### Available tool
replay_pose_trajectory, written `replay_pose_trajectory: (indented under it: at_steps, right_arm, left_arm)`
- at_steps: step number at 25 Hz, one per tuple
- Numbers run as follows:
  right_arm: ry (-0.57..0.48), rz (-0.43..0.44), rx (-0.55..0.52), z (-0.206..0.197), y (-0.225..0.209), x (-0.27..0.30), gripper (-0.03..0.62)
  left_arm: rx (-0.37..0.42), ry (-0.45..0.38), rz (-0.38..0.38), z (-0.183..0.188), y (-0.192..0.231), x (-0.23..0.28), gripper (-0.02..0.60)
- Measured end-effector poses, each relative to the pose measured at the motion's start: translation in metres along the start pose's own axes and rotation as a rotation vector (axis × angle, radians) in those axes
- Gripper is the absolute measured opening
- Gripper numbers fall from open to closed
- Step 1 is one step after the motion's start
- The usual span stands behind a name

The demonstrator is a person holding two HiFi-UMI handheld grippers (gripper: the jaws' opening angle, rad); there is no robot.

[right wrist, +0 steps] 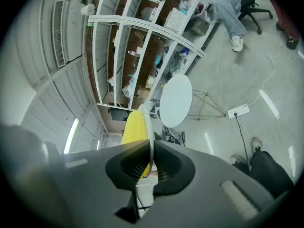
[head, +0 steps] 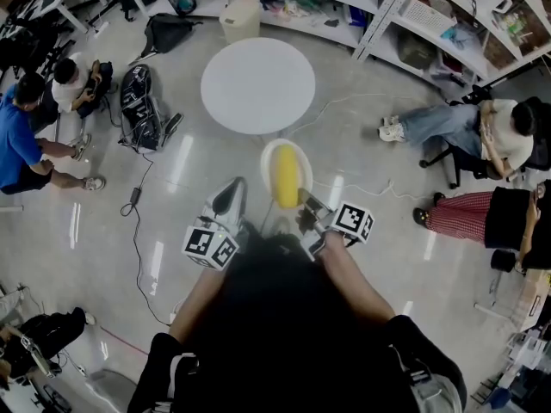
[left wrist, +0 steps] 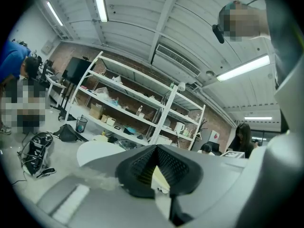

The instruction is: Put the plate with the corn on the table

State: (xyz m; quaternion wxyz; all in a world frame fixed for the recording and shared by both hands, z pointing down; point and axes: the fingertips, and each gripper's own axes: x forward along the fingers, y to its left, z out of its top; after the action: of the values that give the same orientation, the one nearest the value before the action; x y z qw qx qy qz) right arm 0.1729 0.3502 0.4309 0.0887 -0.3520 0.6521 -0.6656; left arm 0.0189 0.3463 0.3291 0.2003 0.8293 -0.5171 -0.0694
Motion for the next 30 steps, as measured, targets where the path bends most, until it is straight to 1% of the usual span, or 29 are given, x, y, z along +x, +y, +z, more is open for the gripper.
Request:
replay_pose_trajectory:
  at_steps: [4, 6, 11, 20, 23, 26, 28, 30]
  right_arm:
    - [-0.001, -0.026, 0.010, 0.007, -0.006, 0.001, 0.028]
    - [-0.001, -0.009, -0.001, 0.010, -0.003, 0.009, 0.028]
    - [-0.004, -0.023, 0.004, 0.022, 0.003, 0.025, 0.028]
    - [-0.033, -0.008, 0.015, 0.030, 0.016, 0.066, 0.028]
    - [-0.049, -0.032, 0.040, 0.031, 0.018, 0.078, 0.028]
    - [-0.060, -0.023, 0.033, 0.033, 0.023, 0.093, 0.028]
    - [-0.065, -0.041, 0.040, 0.034, 0.021, 0.100, 0.028]
    - [-0.070, -0.042, 0.043, 0.036, 0.022, 0.106, 0.028]
  left_arm:
    - [0.003, -0.007, 0.015, 0.003, 0.001, 0.005, 0.005]
    - [0.001, -0.008, 0.014, 0.006, 0.006, 0.007, 0.005]
    - [-0.006, 0.000, 0.008, 0.008, 0.018, 0.022, 0.005]
    - [0.008, -0.007, -0.028, 0.032, 0.057, 0.048, 0.005]
    - [0.008, -0.002, -0.044, 0.039, 0.071, 0.056, 0.005]
    - [0.004, 0.005, -0.057, 0.043, 0.085, 0.063, 0.005]
    - [0.004, 0.010, -0.067, 0.045, 0.094, 0.067, 0.005]
    - [0.001, 0.015, -0.073, 0.047, 0.101, 0.071, 0.005]
